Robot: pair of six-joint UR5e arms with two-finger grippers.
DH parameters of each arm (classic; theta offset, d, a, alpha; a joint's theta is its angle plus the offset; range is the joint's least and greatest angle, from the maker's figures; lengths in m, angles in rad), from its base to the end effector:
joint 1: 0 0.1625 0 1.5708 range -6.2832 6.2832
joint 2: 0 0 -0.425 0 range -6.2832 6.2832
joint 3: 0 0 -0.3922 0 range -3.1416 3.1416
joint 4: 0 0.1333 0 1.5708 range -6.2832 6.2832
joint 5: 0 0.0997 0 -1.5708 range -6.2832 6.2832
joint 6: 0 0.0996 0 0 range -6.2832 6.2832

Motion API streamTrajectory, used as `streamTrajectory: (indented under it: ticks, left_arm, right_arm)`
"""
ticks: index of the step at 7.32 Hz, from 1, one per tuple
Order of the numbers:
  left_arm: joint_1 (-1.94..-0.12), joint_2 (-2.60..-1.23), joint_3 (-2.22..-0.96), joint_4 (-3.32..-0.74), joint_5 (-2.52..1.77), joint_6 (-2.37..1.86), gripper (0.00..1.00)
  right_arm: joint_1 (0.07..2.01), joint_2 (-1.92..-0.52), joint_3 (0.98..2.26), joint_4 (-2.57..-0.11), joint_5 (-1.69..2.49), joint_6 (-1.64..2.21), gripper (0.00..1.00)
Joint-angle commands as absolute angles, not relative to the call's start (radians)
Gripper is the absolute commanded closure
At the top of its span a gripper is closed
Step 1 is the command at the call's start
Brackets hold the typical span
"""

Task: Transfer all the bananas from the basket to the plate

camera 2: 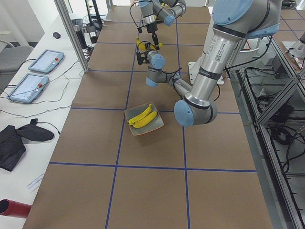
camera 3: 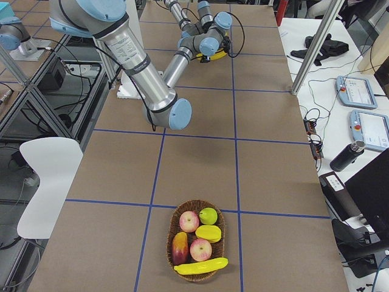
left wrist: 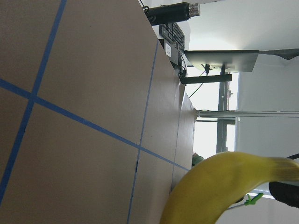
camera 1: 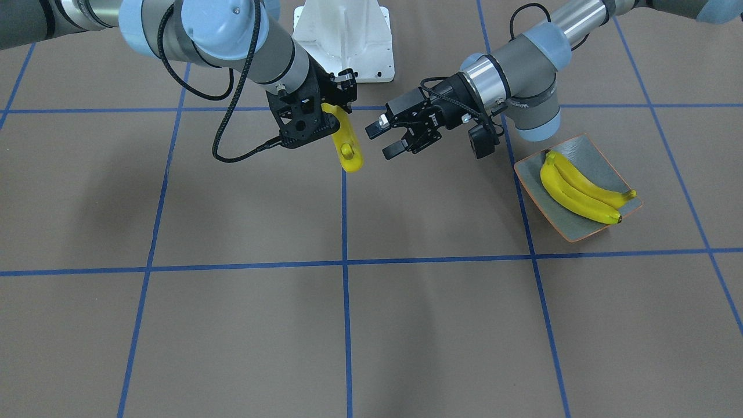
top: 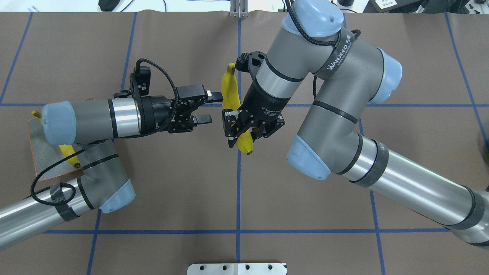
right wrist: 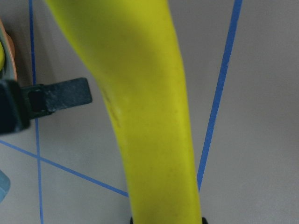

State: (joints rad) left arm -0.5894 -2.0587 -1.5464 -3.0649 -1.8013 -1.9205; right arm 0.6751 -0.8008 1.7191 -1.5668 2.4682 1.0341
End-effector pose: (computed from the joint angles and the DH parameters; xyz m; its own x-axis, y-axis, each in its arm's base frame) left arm 0.4392 -0.4267 0.2336 -0.4198 -0.1206 -0.8996 0.2357 0.9426 -0.2363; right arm -0.4679 -0.4456 0.1140 0.3558 -0.1236 0.9263 0.3241 0.9460 0.0017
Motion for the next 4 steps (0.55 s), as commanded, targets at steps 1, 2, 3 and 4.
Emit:
streamTrajectory:
  ticks: [1, 2, 3, 4]
  left_arm:
    - [-0.553, -2.066, -1.545, -3.063, -1.761, -1.919, 0.0]
    - [-0.545, -2.074, -1.542, -3.062, -1.756, -1.917, 0.0]
    - [-0.545, -2.08, -1.542, -3.062, -1.756, -1.917, 0.0]
    - [-0.54, -2.082, -1.54, -3.06, -1.755, -1.917, 0.0]
  right_arm:
    - [0.663, -0.801, 1.718, -1.565, 2.468, 1.034, 1.0]
    - [0.66, -0.801, 1.72, -1.565, 2.468, 1.034, 1.0]
    - [0.657, -0.801, 1.72, -1.565, 2.47, 1.034, 1.0]
    - [0.649, -0.801, 1.72, -1.565, 2.47, 1.034, 1.0]
